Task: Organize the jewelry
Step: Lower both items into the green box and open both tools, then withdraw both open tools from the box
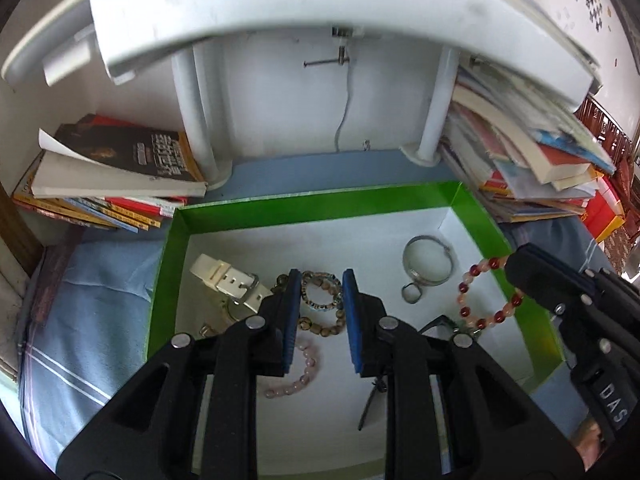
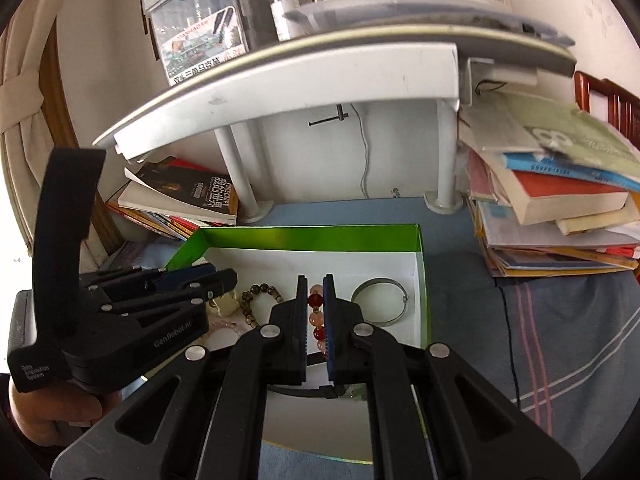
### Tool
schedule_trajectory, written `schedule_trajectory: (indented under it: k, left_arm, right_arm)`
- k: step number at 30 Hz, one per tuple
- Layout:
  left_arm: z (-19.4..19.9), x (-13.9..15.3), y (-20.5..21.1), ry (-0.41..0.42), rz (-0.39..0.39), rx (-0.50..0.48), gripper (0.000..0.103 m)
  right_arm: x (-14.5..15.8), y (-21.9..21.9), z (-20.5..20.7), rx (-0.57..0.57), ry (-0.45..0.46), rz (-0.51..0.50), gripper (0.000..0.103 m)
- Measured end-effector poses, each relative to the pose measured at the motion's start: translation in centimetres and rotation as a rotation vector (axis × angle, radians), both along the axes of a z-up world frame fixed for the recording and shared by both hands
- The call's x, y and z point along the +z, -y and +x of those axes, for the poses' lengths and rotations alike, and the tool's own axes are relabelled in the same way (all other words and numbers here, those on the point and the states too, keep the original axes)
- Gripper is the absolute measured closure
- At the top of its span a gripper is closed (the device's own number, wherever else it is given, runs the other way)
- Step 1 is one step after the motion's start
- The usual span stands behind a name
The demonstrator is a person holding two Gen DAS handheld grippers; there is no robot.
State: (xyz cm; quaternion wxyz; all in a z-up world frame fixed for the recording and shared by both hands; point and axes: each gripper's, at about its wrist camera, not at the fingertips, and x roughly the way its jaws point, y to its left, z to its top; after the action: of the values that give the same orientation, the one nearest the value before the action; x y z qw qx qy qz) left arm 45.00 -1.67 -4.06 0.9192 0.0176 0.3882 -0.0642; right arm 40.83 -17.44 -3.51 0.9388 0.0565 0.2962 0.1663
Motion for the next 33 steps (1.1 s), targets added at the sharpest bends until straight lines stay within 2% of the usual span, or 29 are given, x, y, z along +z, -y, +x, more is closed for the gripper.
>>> schedule_trajectory:
  k: [8,9,10,11,12,13,14,16,18,20,23,28,33]
  left_arm:
    - [0.5,-0.6,-0.2,-0.016,0.017,0.015,0.081]
    - [0.4,-0.3,-0.3,-0.005,0.025,0.024,0.078]
    - [0.2,-0.1,-0.3,0.005,0.032,0.035,0.058]
    - [-0.2,0.5,-0.5,0.029,0.035,0.05,0.029]
    - [-0.9,1.2,-0.7,0.066,0.033,0.065,0.021]
    - [-2.1,2.3,-1.0,0.116,0.034,0.084,0.016]
    - [-2.7,2.9,-1.1,0.129,0.033,0.086,0.015]
    - [-4.8,4.7,-1.6,0.166,0.027,0.08,0.012]
    - [-7.1,6.2,-1.8,0.212,0.035,0.09,0.005]
    - [-10.6,7.4,-2.2,0.27,0.038,0.1,0.004]
    - [-15.5,8.0,-3.0,0.31,0.022,0.108,0.004]
    - [-23.2,7.1,-4.1,0.315,-0.001,0.118,0.004]
    - [-29.4,4.3,-4.6,0.268,-0.012,0.141,0.004]
  right_arm:
    - [-0.7,-0.1,0.7,-0.028,0.011,-0.007,0.095]
    - [-0.7,-0.1,0.8,-0.031,0.019,-0.008,0.095]
    - [-0.5,0.1,0.6,-0.045,0.036,-0.008,0.092]
    - [-0.2,0.3,0.4,-0.056,0.048,-0.007,0.077]
    - [0.4,0.7,-0.2,-0.074,0.062,0.002,0.05]
    - [1.0,1.0,-0.9,-0.091,0.081,0.014,0.038]
    - [1.8,1.5,-1.9,-0.113,0.119,0.033,0.026]
    - [3.9,2.4,-4.9,-0.149,0.22,0.052,0.016]
    - [5.6,3.0,-7.5,-0.171,0.277,0.051,0.006]
    - [6.9,3.8,-10.8,-0.183,0.327,0.063,0.003]
    - [7.5,4.6,-14.3,-0.184,0.333,0.072,0.003]
    - [5.9,6.0,-20.3,-0.19,0.253,0.058,0.003]
    - [2.9,5.5,-24.5,-0.173,0.145,-0.002,0.003]
